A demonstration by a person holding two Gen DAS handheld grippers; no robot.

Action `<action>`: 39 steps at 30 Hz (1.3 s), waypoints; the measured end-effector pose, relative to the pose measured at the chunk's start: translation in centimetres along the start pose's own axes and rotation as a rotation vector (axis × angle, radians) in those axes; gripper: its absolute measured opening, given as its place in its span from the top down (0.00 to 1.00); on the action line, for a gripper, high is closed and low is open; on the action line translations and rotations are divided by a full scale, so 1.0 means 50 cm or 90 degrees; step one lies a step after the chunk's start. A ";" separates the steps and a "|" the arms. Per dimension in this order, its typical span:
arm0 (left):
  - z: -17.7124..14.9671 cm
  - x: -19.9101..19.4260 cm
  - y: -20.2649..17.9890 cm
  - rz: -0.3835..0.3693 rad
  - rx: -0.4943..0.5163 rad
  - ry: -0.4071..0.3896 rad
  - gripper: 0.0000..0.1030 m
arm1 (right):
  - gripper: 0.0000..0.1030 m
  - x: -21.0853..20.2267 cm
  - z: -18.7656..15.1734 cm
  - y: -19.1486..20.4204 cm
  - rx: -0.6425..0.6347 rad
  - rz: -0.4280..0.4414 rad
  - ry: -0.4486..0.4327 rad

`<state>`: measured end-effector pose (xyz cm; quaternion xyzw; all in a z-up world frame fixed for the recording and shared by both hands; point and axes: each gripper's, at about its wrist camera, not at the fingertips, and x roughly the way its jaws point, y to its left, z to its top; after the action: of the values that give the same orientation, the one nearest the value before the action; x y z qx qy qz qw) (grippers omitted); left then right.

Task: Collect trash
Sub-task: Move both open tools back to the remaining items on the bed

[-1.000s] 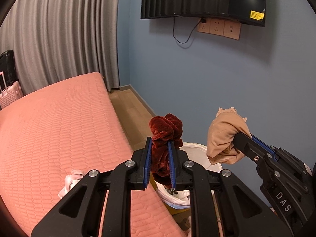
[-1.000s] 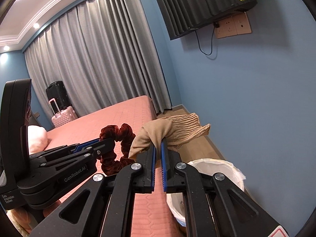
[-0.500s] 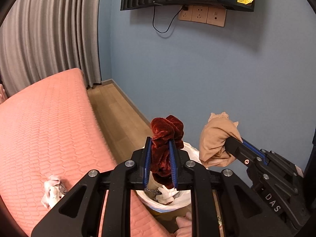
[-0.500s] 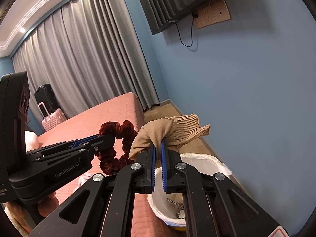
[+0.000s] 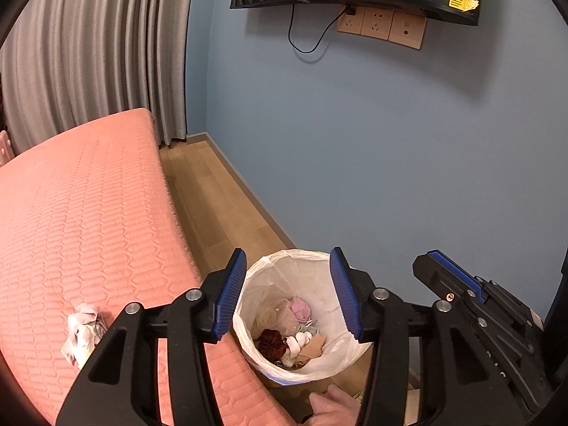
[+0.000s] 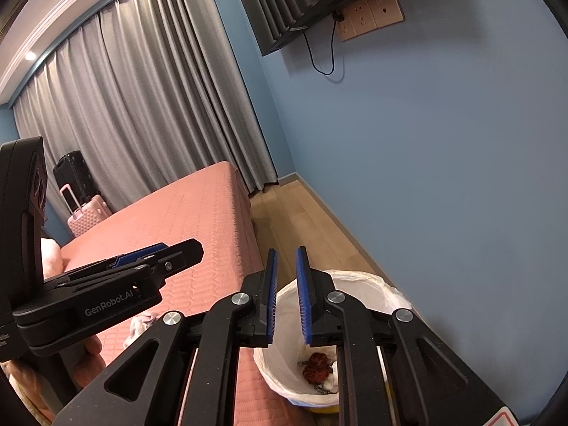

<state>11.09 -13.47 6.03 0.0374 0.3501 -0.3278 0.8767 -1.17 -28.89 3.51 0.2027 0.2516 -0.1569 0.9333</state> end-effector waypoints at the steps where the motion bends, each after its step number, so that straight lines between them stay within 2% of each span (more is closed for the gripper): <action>1: -0.002 -0.003 0.004 0.004 -0.002 -0.001 0.54 | 0.85 -0.001 -0.004 0.005 -0.001 0.003 0.003; 7: -0.027 -0.024 0.050 0.033 -0.030 -0.001 0.54 | 0.79 -0.004 -0.025 0.041 -0.012 0.021 0.016; 15: -0.070 -0.048 0.142 0.080 -0.084 0.012 0.54 | 0.79 0.010 -0.058 0.123 -0.042 0.058 0.045; 19: -0.094 -0.058 0.190 0.107 -0.113 0.019 0.48 | 0.79 0.015 -0.072 0.164 -0.055 0.074 0.056; 24: -0.132 -0.069 0.246 0.141 -0.136 0.028 0.46 | 0.77 0.024 -0.094 0.215 -0.075 0.092 0.075; 26: -0.152 -0.073 0.273 0.158 -0.150 0.033 0.35 | 0.73 0.029 -0.107 0.232 -0.080 0.098 0.083; 27: -0.164 -0.073 0.288 0.167 -0.161 0.034 0.34 | 0.73 0.033 -0.112 0.243 -0.083 0.102 0.088; 35: -0.275 -0.032 0.407 0.220 -0.227 0.111 0.34 | 0.73 0.083 -0.174 0.309 -0.106 0.128 0.146; 39: -0.320 -0.014 0.450 0.227 -0.252 0.140 0.34 | 0.73 0.115 -0.206 0.336 -0.111 0.137 0.173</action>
<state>14.81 9.25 -9.22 -0.0381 0.4884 -0.0874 0.8674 6.01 -10.71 -2.66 0.1663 0.3647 -0.0047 0.9162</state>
